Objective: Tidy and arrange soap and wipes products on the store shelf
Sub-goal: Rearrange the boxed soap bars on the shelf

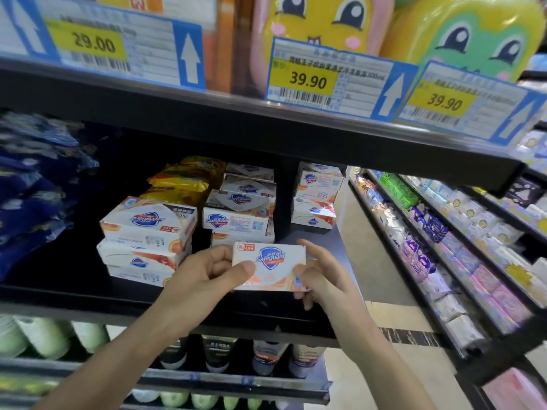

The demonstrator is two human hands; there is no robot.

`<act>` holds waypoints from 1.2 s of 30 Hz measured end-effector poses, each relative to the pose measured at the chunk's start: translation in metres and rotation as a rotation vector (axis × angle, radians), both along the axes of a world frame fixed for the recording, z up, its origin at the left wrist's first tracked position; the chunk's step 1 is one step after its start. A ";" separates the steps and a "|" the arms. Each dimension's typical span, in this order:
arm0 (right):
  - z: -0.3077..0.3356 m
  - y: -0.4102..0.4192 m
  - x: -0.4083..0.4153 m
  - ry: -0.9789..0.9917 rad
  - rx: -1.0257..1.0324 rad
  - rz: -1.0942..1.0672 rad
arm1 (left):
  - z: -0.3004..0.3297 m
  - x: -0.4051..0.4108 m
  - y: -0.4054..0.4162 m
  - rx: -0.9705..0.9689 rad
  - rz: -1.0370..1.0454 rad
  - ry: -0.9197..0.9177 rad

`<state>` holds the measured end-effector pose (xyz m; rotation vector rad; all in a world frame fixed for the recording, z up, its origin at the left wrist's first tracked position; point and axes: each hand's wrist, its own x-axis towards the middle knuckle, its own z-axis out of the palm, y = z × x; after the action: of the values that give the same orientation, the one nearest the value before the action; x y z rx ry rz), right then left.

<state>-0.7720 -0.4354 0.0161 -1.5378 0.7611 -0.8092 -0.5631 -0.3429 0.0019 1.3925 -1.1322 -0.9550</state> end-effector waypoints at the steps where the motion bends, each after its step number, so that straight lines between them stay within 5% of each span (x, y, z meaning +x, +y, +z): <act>1: 0.000 -0.001 0.000 0.014 -0.011 0.013 | 0.000 0.000 0.000 0.000 -0.005 -0.007; 12: -0.011 -0.001 -0.001 -0.069 0.052 -0.039 | 0.003 -0.004 -0.001 0.013 0.020 -0.013; 24: -0.012 0.004 -0.010 -0.145 -0.132 -0.017 | 0.010 -0.013 0.002 0.046 0.098 -0.164; 36: -0.014 0.001 -0.012 -0.140 -0.109 0.043 | 0.011 -0.008 0.001 0.013 0.038 -0.077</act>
<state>-0.7841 -0.4349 0.0021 -1.5705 0.5881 -0.9285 -0.5709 -0.3418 0.0126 1.4666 -1.1546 -0.8895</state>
